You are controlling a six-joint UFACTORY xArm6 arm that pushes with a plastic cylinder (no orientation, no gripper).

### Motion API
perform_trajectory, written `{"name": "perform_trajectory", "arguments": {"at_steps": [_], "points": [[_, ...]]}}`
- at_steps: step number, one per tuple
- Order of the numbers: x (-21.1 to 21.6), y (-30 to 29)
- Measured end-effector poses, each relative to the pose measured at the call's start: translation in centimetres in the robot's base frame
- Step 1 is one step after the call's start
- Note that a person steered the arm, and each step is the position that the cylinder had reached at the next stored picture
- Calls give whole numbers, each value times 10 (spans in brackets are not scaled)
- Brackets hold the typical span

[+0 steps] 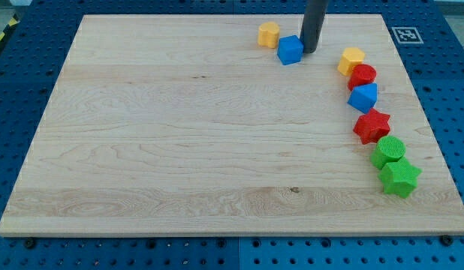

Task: Move the blue cube below the yellow heart

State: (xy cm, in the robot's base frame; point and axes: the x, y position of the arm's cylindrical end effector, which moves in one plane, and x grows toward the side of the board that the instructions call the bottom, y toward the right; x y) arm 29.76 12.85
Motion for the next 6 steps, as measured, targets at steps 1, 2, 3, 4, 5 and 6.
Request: {"name": "perform_trajectory", "arguments": {"at_steps": [1,2,3,4,5,6], "points": [[8,-3],[8,-3],[8,-4],[8,-9],[8,-13],[8,-13]]}}
